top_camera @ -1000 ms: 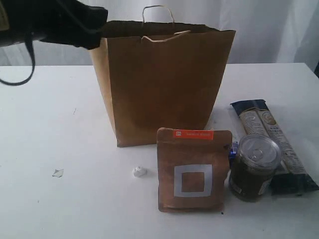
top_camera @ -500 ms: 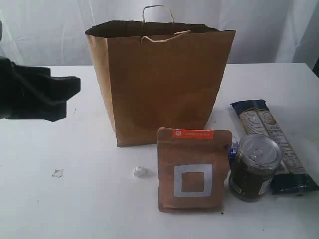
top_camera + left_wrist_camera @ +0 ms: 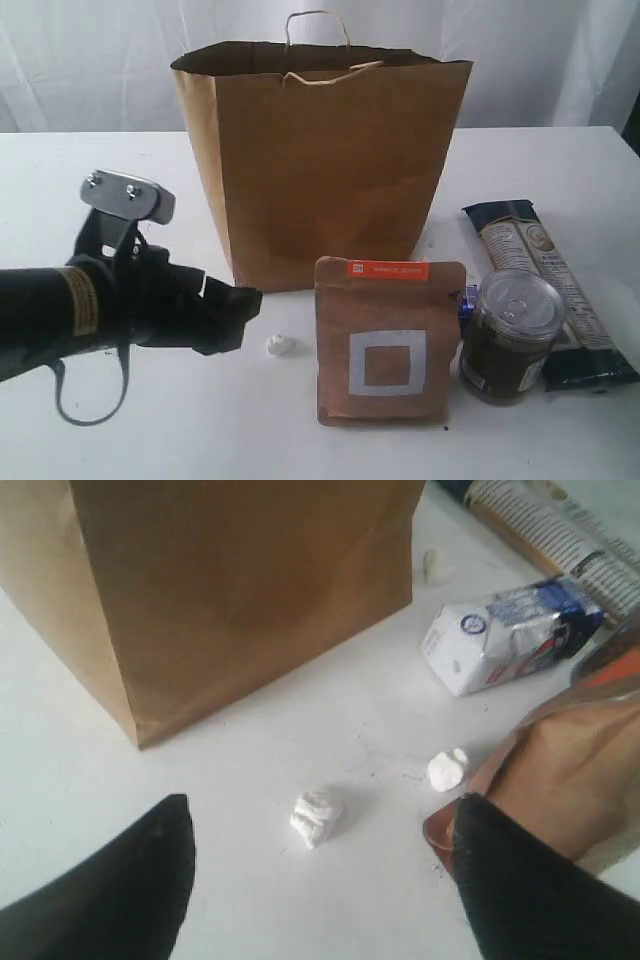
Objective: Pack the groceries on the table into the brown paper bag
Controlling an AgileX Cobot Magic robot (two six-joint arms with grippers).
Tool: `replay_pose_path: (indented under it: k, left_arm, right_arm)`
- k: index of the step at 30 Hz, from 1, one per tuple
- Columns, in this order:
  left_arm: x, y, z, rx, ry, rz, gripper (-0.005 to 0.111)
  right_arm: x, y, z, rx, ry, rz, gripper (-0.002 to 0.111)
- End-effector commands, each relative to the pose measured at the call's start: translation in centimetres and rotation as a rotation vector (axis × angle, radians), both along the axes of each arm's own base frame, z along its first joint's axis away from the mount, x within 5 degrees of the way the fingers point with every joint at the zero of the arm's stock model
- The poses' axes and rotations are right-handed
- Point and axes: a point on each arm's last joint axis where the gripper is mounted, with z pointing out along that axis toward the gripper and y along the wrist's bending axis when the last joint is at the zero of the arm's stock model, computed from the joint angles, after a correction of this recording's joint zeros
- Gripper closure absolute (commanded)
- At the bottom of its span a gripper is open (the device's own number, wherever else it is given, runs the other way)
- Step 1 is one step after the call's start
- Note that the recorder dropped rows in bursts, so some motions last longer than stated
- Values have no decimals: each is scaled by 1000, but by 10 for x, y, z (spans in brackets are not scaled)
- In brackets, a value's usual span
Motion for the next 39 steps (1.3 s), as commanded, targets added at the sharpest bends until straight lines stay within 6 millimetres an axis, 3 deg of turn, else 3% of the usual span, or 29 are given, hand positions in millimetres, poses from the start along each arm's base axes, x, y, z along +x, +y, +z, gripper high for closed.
replay_pose_path:
  k: [1,6,12,21,32,35,39]
  left_arm:
    - [12,-12,-13,22,24,-1,33]
    - [32,-32,-26,41,58,2,33]
    - [36,-53,-46,62,120,-9,33]
    - [38,-55,-71,111,175,-9,33]
    - [40,-57,-88,140,201,-15,35]
    - [42,-58,-88,162,212,-11,47]
    - [41,-58,-84,166,215,-10,86]
  right_arm:
    - [0,0,0,7,-12,-4,108]
    - [0,0,0,6,-9,-4,108]
    - [0,0,0,8,-11,-4,108]
    - [0,0,0,8,-9,-5,108]
    - [0,0,0,8,-9,-5,108]
    - [0,0,0,8,-11,-4,108]
    - [0,0,0,8,-11,-4,108]
